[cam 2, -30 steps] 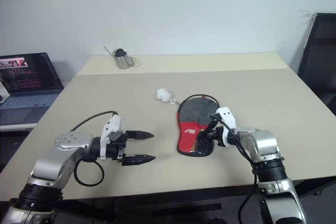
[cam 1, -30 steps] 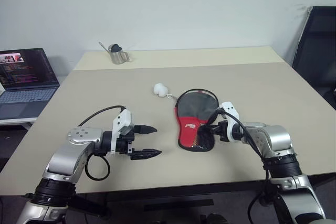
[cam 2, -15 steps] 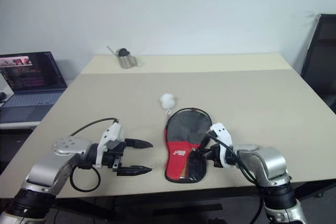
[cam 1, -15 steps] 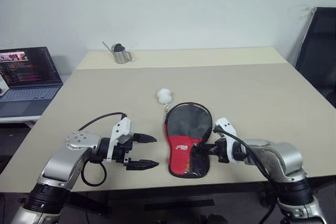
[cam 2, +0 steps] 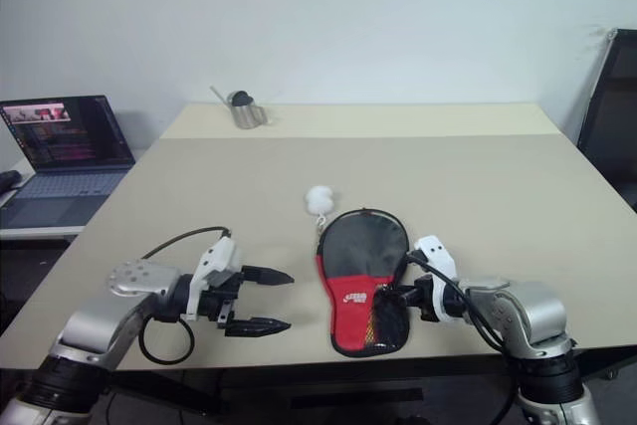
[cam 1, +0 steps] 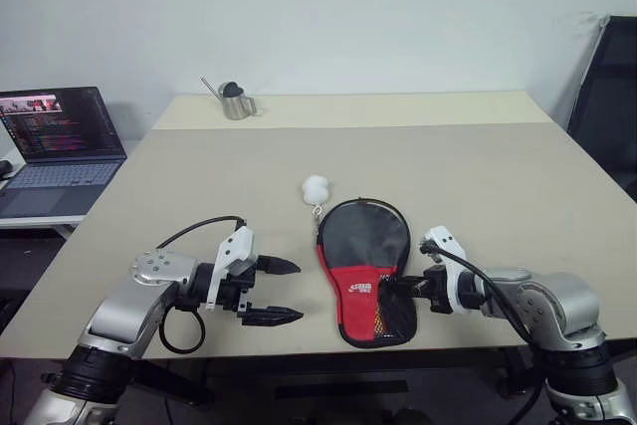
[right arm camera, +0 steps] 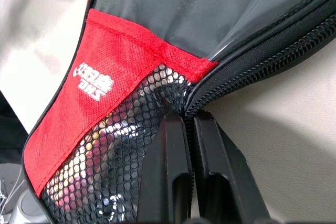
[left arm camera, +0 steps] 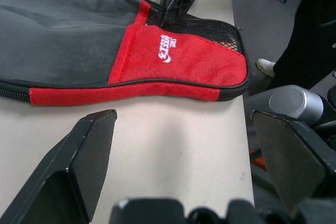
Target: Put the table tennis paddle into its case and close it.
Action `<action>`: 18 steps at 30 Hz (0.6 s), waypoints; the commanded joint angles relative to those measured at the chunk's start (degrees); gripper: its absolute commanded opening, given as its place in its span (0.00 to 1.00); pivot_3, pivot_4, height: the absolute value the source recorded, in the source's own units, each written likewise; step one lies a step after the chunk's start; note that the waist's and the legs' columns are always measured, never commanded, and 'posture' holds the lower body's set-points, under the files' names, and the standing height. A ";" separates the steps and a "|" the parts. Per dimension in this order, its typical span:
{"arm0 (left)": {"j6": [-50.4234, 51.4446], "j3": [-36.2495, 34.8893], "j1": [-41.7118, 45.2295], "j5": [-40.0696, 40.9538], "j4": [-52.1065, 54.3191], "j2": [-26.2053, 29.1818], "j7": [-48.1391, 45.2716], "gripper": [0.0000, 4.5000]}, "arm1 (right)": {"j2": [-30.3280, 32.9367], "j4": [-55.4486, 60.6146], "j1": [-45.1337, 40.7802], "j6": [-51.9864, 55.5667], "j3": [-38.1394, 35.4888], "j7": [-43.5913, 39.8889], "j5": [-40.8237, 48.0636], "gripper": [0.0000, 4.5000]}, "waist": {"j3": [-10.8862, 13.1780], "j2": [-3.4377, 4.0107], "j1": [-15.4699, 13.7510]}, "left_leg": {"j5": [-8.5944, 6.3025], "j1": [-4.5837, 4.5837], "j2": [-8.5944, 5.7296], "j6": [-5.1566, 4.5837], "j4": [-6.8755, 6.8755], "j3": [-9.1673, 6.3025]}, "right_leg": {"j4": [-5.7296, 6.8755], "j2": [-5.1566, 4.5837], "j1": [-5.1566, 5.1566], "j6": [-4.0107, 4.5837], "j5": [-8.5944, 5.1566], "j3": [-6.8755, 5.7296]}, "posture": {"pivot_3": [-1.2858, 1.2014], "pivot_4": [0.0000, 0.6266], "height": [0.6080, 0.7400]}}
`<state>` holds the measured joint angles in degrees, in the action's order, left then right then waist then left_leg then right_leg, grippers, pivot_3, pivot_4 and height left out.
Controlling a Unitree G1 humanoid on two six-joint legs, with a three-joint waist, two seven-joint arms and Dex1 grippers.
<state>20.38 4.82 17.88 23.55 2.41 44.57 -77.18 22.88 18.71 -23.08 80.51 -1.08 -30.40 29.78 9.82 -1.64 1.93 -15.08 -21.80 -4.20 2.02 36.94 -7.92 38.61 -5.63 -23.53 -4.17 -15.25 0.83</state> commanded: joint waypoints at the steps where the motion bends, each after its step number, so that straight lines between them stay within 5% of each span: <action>1: -1.59 -0.42 0.27 0.04 0.60 0.00 -0.44 1.00 | -1.17 0.93 0.12 1.16 -2.11 3.12 -0.04 0.16 | 0.00 0.00 0.00 | 0.00 0.00 0.00 0.00 0.00 0.00 | 0.00 0.00 0.00 0.00 0.00 0.00 | 0.52 0.24 1.00; 13: -0.99 -1.53 -1.39 0.88 2.49 -0.40 2.45 1.00 | 4.55 10.87 2.57 3.58 -8.97 1.17 5.89 1.00 | 0.02 -0.01 -0.34 | -0.01 0.00 -0.01 -0.02 0.01 -0.04 | -0.08 -0.03 0.11 -0.03 0.01 -0.08 | 0.52 0.24 1.00; 18: -0.17 -2.24 -1.01 1.72 2.57 -1.07 4.09 1.00 | 4.42 11.80 0.04 0.91 -10.41 -0.57 8.77 1.00 | 0.03 0.02 0.10 | -0.01 0.04 0.03 -0.02 0.00 0.02 | -0.06 0.00 0.10 -0.02 0.01 -0.03 | 0.52 0.24 1.00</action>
<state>19.88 4.51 16.40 24.10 2.92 43.48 -73.77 27.08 28.58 -21.74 83.22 -10.31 -30.04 36.84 9.86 -1.62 2.03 -15.10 -21.77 -4.16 2.00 36.94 -7.90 38.54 -5.63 -23.44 -4.19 -15.24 0.80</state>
